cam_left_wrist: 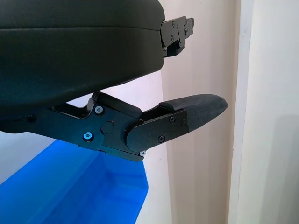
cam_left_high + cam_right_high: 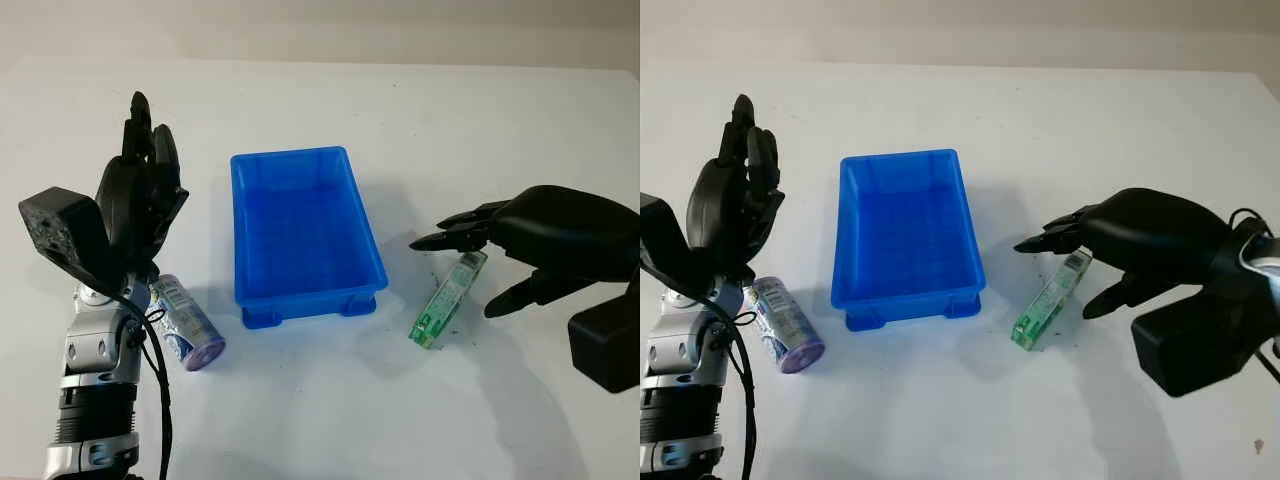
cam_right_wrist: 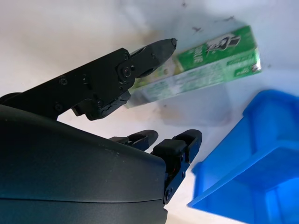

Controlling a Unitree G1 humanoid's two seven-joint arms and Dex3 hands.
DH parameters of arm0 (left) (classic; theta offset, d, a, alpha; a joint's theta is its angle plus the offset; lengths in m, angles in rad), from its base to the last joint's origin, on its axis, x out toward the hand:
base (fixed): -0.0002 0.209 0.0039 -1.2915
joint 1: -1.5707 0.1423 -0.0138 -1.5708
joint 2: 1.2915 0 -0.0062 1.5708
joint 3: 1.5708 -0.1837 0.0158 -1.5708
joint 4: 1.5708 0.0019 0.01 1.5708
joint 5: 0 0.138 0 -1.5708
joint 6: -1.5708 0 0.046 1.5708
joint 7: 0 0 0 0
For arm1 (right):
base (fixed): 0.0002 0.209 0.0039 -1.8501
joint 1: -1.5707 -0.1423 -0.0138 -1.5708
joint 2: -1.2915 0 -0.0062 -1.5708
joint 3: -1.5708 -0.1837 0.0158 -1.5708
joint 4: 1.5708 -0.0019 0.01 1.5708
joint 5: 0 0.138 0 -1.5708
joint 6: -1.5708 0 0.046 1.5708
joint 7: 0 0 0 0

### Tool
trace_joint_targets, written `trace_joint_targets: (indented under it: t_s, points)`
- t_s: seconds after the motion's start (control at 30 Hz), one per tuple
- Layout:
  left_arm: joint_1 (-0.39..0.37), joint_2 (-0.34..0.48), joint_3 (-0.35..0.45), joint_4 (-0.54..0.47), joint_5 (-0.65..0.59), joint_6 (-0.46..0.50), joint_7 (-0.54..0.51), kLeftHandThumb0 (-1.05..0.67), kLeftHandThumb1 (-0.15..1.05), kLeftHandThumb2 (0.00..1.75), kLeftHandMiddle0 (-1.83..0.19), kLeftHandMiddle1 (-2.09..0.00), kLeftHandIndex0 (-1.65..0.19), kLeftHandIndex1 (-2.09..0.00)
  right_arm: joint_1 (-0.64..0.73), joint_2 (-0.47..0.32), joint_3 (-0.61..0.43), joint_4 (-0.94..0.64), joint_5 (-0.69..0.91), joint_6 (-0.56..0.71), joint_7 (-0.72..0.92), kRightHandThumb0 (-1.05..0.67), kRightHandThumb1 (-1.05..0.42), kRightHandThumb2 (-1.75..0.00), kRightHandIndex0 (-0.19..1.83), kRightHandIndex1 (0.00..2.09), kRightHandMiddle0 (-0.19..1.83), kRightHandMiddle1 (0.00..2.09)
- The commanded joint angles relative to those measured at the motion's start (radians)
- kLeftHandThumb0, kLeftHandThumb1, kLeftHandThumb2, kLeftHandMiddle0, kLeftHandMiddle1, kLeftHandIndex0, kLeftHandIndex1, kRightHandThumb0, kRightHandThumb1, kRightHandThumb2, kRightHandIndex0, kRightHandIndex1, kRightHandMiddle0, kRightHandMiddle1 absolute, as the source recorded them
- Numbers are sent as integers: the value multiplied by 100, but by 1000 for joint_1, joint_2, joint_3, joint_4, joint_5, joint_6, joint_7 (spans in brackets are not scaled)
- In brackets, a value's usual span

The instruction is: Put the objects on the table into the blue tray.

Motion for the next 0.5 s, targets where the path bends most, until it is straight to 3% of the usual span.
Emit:
trace_joint_targets:
  t_s: [0.0, 0.27, 0.3, 0.37, 0.47]
  points:
    - [4, 3, 3, -4, -1, -14, -3, -72, 105, 71, 19, 0, 19, 0, 21, 22, 14, 3, -11, -20, -21, -32, -80, -6, 46, 8, 48, 6]
    - [7, 9, 7, -7, 0, -22, -7, -72, 105, 70, 19, 0, 19, 0, 16, 47, 61, 84, -100, -123, -128, -33, -85, -6, 64, 16, 64, 14]
    - [8, 11, 7, -9, -2, -20, -11, -72, 105, 71, 19, 0, 19, 0, 12, 48, 65, 100, -125, -148, -156, -34, -86, -6, 64, 36, 65, 29]
    - [8, 13, 8, -10, -1, -20, -14, -71, 105, 71, 19, 0, 19, 0, 1, 52, 74, 134, -172, -197, -216, -36, -89, -6, 34, 122, 38, 105]
    - [2, 15, 8, -4, 1, -23, -15, -70, 105, 72, 19, 0, 19, 0, -12, 58, 86, 185, -251, -259, -317, -40, -93, -6, 27, 156, 28, 141]
